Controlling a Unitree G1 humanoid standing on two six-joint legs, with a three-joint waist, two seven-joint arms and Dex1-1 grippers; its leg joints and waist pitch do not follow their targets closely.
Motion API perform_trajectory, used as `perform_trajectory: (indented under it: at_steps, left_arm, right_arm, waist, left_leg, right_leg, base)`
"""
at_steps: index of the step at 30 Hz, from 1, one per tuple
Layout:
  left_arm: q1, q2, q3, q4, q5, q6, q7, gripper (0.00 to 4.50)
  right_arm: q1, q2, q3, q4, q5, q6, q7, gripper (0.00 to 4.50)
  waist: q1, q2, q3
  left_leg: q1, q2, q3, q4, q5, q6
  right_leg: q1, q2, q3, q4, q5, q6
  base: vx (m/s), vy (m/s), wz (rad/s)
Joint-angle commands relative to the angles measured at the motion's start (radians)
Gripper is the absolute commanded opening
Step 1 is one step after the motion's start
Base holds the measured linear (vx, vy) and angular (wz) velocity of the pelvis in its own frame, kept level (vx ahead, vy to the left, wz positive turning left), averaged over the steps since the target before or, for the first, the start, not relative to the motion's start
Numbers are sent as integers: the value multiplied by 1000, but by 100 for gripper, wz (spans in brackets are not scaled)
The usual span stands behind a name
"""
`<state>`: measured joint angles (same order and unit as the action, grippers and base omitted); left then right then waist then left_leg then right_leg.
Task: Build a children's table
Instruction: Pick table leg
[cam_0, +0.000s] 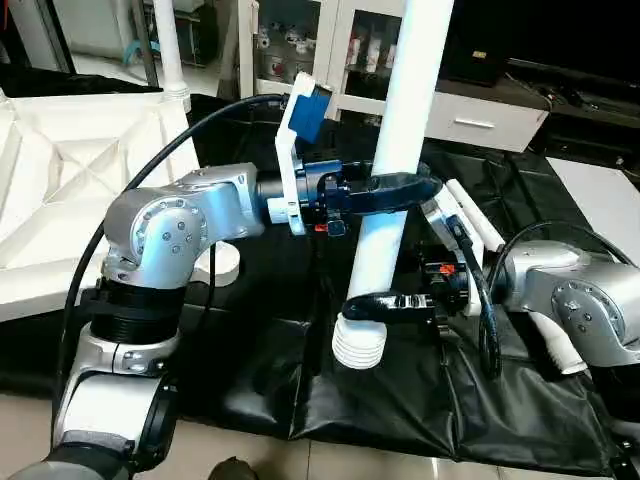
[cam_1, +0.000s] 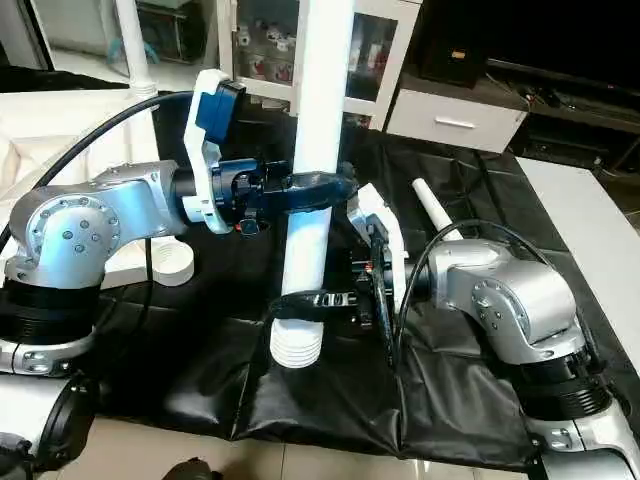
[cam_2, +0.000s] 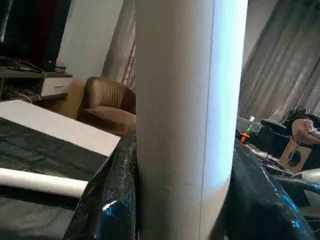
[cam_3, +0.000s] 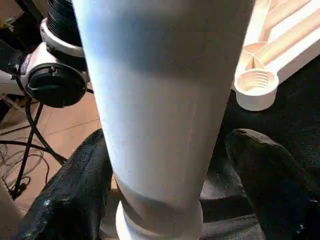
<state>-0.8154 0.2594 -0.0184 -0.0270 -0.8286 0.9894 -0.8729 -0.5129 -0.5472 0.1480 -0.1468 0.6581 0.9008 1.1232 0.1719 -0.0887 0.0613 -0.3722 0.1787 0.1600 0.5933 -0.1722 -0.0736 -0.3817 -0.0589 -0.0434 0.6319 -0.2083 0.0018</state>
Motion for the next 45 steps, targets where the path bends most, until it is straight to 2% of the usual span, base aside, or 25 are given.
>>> perform_trajectory:
  at_steps: [1,4,5,9,11,16,17,20,29,30,33,35,38,39,40,44,45]
  left_arm:
    - [-16,-5,-16,-13,5,-14,-15,180]
    - [-16,-3,-20,-15,3,-13,-20,180]
    - [-15,-2,-24,-19,1,-11,-24,180]
    - [-11,-3,-35,-29,0,-7,-29,180]
    - [-12,-5,-45,-31,0,-6,-34,180]
    - [-13,-14,-61,-40,-3,-3,-41,180]
    - [-14,-15,-63,-39,-3,-4,-41,180]
    - [-17,-17,-66,-36,-3,-7,-40,180]
    - [-25,-18,-63,-25,12,-28,-21,180]
    - [-21,-1,-63,-24,41,-48,-5,180]
    - [-14,21,-51,-21,46,-47,-5,180]
    - [-12,30,-31,-19,28,-29,-4,249]
    - [-11,32,-8,-16,8,-14,1,252]
    - [-11,32,-2,-16,1,-12,-1,260]
    - [-11,29,4,-16,-4,-12,1,287]
    - [-13,23,7,-20,-12,-17,-7,304]
    - [-16,20,7,-20,-3,-32,-4,314]
  right_arm:
    - [3,-14,1,-11,2,-6,3,343]
    - [5,-15,5,-10,1,-7,4,338]
    - [5,-16,6,-10,0,-7,6,303]
    - [3,-21,15,-8,-6,-8,13,273]
    - [2,-25,23,-5,-10,-10,20,273]
    - [2,-30,38,-3,-17,-14,29,218]
    - [2,-31,40,-3,-19,-15,30,211]
    - [1,-32,44,0,-21,-16,34,193]
    - [0,-29,45,8,-29,-30,26,186]
    - [1,-28,41,9,-33,-36,20,186]
    - [4,-29,37,7,-31,-37,18,186]
    - [5,-30,34,3,-28,-36,17,186]
    - [5,-30,32,4,-27,-39,15,186]
    - [5,-29,31,4,-27,-39,15,186]
    - [6,-29,31,4,-28,-41,15,186]
    - [5,-23,27,4,-26,-43,10,186]
    - [5,-16,25,5,-27,-47,3,186]
  waist:
    - [1,16,-68]
    - [0,16,-69]
    - [1,15,-69]
    - [1,15,-69]
    - [1,14,-69]
    - [1,13,-69]
    - [2,16,-69]
    - [1,14,-69]
    - [1,15,-70]
    - [1,15,-70]
    - [1,16,-70]
    - [1,15,-70]
    - [0,14,-70]
    - [0,14,-69]
    - [0,14,-69]
    - [2,15,-70]
    - [3,19,-69]
  left_leg:
    - [20,47,-9,-67,-155,-49]
    - [20,47,-9,-67,-156,-51]
    - [20,47,-9,-67,-157,-51]
    - [19,47,-9,-66,-151,-48]
    - [19,47,-9,-66,-152,-48]
    - [20,47,-8,-65,-152,-45]
    - [19,47,-9,-66,-149,-45]
    - [19,47,-9,-65,-150,-46]
    - [19,47,-9,-65,-150,-46]
    - [19,47,-9,-65,-151,-46]
    - [20,47,-9,-66,-153,-48]
    - [20,47,-9,-65,-148,-47]
    - [19,46,-9,-65,-147,-48]
    - [19,46,-9,-65,-148,-48]
    - [20,45,-8,-65,-151,-48]
    - [20,47,-9,-65,-152,-49]
    - [20,47,-10,-66,-157,-51]
  right_leg:
    - [44,-82,41,-67,-83,-205]
    - [44,-81,41,-66,-85,-204]
    - [43,-82,41,-67,-86,-203]
    - [44,-81,41,-65,-78,-203]
    - [44,-82,41,-66,-80,-204]
    - [44,-82,41,-66,-82,-205]
    - [45,-82,41,-65,-80,-206]
    - [45,-82,41,-66,-82,-205]
    - [45,-82,41,-66,-81,-206]
    - [45,-82,41,-66,-81,-205]
    - [45,-81,40,-65,-84,-203]
    - [44,-80,40,-64,-71,-207]
    - [45,-80,40,-62,-67,-209]
    - [44,-81,40,-64,-71,-210]
    - [45,-81,40,-64,-79,-210]
    - [43,-81,40,-64,-77,-210]
    - [43,-82,40,-64,-82,-209]
  base:
    - [0,0,0]
    - [0,0,0]
    - [0,0,0]
    - [0,0,0]
    - [0,0,0]
    - [0,0,0]
    - [0,0,0]
    - [0,0,0]
    - [0,0,0]
    - [0,0,0]
    - [0,0,0]
    - [0,0,0]
    - [0,0,0]
    - [0,0,0]
    - [0,0,0]
    - [0,0,0]
    - [0,0,0]
